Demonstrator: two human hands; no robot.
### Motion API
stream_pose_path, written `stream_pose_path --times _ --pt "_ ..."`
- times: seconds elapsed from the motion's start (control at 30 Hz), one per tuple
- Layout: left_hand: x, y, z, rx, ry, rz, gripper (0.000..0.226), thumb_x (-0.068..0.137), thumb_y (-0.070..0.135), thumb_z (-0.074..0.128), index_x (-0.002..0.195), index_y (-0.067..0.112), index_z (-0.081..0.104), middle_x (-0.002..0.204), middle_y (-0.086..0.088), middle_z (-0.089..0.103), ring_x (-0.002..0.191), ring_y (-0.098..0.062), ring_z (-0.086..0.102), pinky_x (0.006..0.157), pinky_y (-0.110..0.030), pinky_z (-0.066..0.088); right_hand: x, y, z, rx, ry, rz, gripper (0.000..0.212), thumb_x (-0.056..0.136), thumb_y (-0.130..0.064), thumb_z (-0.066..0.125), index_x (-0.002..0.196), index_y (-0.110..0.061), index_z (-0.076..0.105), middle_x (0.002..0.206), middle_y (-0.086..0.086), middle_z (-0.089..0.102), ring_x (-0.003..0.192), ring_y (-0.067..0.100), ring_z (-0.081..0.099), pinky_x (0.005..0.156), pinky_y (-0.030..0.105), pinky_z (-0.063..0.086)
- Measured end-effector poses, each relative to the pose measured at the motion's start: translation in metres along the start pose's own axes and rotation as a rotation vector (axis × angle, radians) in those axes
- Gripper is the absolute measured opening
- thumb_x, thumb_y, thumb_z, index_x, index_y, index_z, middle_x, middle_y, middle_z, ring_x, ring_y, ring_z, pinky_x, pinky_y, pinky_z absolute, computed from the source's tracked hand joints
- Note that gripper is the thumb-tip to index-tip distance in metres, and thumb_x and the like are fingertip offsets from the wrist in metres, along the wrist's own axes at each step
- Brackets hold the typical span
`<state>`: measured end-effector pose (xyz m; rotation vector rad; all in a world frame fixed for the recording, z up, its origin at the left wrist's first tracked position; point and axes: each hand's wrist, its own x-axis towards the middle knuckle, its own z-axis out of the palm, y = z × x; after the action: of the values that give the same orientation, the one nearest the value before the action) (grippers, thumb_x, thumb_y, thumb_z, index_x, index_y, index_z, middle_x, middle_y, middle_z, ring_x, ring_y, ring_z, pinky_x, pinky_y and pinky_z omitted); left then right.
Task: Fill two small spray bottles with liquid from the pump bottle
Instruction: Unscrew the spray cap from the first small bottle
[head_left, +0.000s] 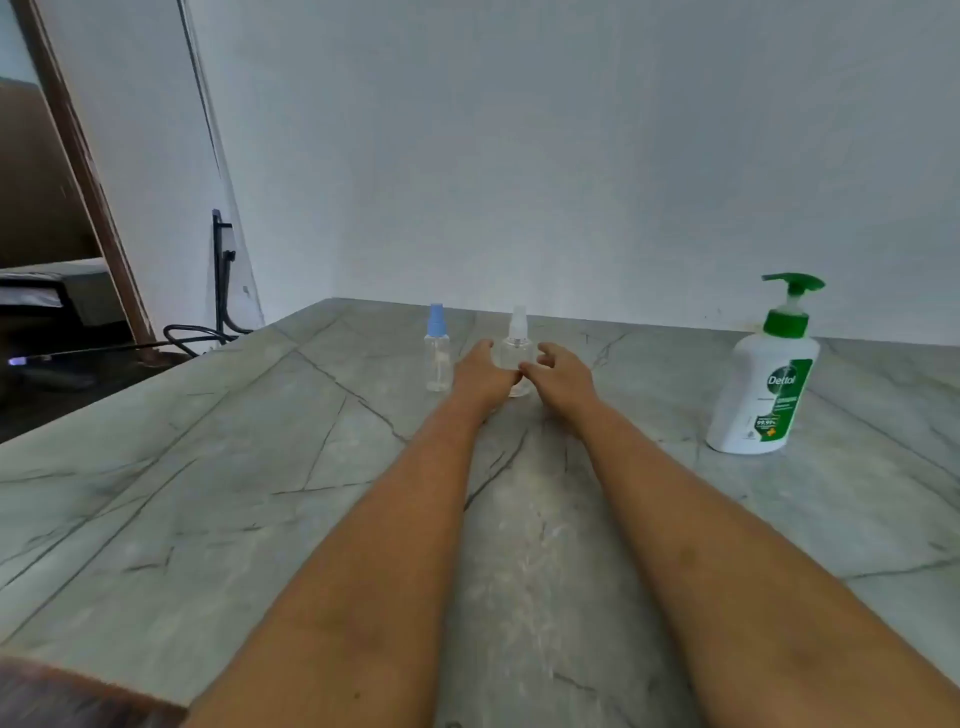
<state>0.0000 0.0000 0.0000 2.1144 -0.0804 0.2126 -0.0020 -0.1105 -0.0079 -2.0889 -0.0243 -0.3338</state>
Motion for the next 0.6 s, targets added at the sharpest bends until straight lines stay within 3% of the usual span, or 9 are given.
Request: stream_pose_path --times 0.17,0.4,0.6 --pt "-0.005 0.003 0.007 0.006 0.008 0.036 0.048 0.087 0.018 0.064 0.131 0.009 0.047 0.130 -0.012 0.055 0.117 -0.023 0.054 0.095 -0.029 0.043 -0.008 0.004 -0.010 0.004 -0.025 -0.027 0.043 0.094 -0.023 0.056 0.134 -0.008 0.051 0.131 0.011 0.057 0.121 0.023 0.053 0.102 0.030 0.037" --pt "-0.060 0.029 0.002 -0.014 0.007 0.119 0.045 0.087 0.020 0.065 0.127 0.008 0.049 0.124 -0.011 0.058 0.113 -0.023 0.056 0.096 -0.032 0.045 -0.058 -0.005 -0.047 0.087 0.003 -0.057 0.041 0.091 -0.022 0.062 0.129 -0.009 0.056 0.125 0.009 0.061 0.113 0.021 0.058 0.102 0.038 0.046" --pt "-0.123 0.037 -0.002 0.059 -0.023 0.203 0.045 0.086 0.024 0.066 0.125 0.008 0.051 0.119 -0.008 0.060 0.109 -0.021 0.057 0.091 -0.030 0.045 -0.117 -0.003 -0.078 0.062 -0.039 -0.089 0.039 0.090 -0.024 0.063 0.126 -0.010 0.059 0.117 0.007 0.064 0.105 0.018 0.061 0.098 0.036 0.049"
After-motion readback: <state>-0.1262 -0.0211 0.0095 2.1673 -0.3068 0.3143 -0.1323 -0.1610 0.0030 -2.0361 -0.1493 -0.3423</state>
